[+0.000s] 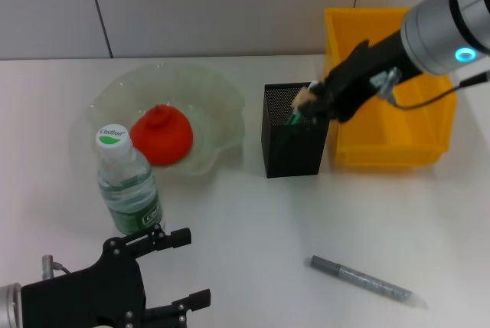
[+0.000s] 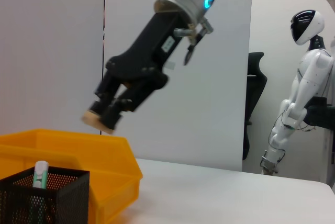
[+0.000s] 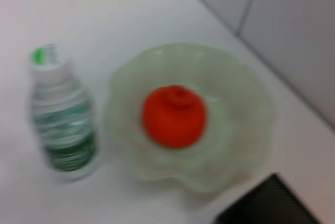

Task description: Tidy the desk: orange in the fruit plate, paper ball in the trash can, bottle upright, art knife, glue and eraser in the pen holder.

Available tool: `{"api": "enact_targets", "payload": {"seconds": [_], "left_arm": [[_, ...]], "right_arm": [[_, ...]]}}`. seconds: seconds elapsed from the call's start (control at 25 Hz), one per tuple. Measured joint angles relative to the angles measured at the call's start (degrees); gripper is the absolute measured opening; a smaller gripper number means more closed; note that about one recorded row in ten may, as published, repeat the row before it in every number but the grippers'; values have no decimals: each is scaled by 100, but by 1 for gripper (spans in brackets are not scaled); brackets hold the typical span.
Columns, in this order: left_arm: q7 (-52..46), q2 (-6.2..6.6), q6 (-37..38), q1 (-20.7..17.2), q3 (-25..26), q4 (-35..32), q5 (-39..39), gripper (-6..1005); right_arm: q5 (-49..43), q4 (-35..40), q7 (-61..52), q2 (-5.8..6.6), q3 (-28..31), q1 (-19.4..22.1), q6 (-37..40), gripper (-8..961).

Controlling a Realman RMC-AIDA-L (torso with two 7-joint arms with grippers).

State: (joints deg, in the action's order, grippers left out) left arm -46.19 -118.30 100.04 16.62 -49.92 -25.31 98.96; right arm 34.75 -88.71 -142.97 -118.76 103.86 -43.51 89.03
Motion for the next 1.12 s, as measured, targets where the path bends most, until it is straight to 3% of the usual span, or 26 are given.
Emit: {"api": "enact_targets", "payload": {"seconds": [0.48,1.12], "left_arm": [[-24,0,21,0,0,-7,0,803],[-2,0,25,-15,-8,0,21,802]], "right_arm": [[-279,1169,185,-1,-186,-239,-1086,337],[-419,1399,157,-24,-449,-206,-1580,376]]}}
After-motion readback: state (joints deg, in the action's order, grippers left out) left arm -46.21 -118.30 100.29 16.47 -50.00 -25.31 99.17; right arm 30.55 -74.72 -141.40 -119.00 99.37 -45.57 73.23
